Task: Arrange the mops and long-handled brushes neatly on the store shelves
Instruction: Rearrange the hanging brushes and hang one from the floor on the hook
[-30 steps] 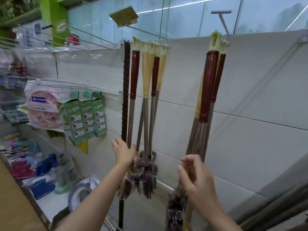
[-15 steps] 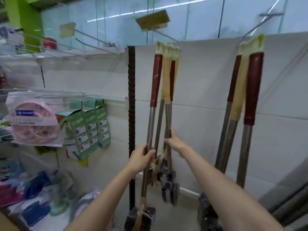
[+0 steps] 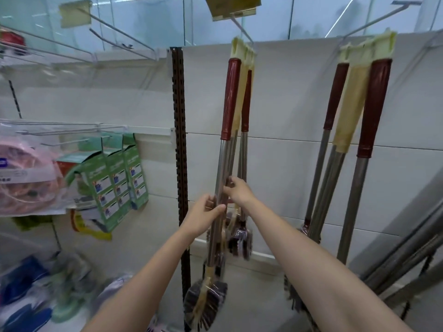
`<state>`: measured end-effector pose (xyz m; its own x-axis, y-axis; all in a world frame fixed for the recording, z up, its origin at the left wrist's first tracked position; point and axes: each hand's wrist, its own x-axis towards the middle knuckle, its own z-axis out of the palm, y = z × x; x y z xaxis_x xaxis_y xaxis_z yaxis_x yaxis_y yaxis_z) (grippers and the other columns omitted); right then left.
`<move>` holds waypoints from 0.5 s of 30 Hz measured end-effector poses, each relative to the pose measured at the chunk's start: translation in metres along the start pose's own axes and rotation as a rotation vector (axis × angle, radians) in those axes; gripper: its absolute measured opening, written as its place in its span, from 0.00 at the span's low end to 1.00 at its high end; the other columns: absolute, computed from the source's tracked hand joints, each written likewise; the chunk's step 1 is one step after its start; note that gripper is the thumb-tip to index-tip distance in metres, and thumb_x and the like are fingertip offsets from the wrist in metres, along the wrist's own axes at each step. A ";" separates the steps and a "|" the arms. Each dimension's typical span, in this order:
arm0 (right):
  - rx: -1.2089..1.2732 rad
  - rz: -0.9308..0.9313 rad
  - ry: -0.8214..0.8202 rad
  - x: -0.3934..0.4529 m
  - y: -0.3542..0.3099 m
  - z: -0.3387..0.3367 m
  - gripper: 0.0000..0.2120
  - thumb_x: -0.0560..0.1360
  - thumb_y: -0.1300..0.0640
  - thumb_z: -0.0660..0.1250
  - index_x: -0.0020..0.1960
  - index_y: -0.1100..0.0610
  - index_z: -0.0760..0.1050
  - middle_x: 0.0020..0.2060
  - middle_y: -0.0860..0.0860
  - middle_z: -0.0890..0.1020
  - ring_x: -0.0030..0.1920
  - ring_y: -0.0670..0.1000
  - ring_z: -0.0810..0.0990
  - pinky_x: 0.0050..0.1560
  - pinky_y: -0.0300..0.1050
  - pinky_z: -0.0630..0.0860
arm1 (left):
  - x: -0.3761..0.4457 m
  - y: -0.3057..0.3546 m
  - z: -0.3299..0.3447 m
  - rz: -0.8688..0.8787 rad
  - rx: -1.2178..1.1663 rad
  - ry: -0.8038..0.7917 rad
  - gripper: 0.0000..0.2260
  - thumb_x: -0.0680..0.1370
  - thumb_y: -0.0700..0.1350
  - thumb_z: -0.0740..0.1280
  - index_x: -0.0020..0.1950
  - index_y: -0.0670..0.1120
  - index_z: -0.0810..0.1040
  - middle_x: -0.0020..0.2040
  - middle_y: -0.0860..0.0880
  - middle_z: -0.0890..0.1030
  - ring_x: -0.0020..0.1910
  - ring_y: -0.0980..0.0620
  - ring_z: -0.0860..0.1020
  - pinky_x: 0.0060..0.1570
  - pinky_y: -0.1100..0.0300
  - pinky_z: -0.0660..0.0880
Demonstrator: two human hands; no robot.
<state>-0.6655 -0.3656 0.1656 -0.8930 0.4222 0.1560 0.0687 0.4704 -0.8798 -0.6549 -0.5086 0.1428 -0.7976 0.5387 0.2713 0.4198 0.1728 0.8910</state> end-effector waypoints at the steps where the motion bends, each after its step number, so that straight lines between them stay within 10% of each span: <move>1: -0.001 0.010 0.015 -0.001 0.002 -0.002 0.17 0.75 0.59 0.64 0.63 0.59 0.71 0.57 0.59 0.79 0.56 0.60 0.79 0.59 0.60 0.76 | 0.003 -0.002 0.001 -0.006 0.000 0.006 0.09 0.76 0.45 0.65 0.39 0.51 0.67 0.36 0.54 0.70 0.36 0.57 0.70 0.37 0.65 0.67; 8: 0.027 0.074 -0.151 -0.013 0.011 -0.036 0.26 0.76 0.70 0.56 0.73 0.56 0.62 0.60 0.52 0.72 0.57 0.52 0.74 0.64 0.53 0.74 | 0.038 -0.006 0.006 -0.099 -0.045 -0.025 0.06 0.75 0.42 0.66 0.50 0.44 0.73 0.44 0.51 0.76 0.46 0.52 0.75 0.39 0.66 0.69; 15: -0.009 0.086 -0.219 0.010 0.027 -0.064 0.29 0.77 0.69 0.53 0.74 0.49 0.60 0.65 0.55 0.73 0.51 0.47 0.75 0.42 0.37 0.77 | 0.087 -0.003 0.003 -0.104 0.004 -0.025 0.14 0.74 0.31 0.56 0.40 0.45 0.78 0.43 0.48 0.78 0.47 0.50 0.75 0.49 0.60 0.71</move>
<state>-0.6439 -0.2994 0.1724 -0.9588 0.2833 -0.0214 0.1518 0.4471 -0.8815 -0.7242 -0.4596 0.1621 -0.8259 0.5381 0.1683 0.3373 0.2324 0.9123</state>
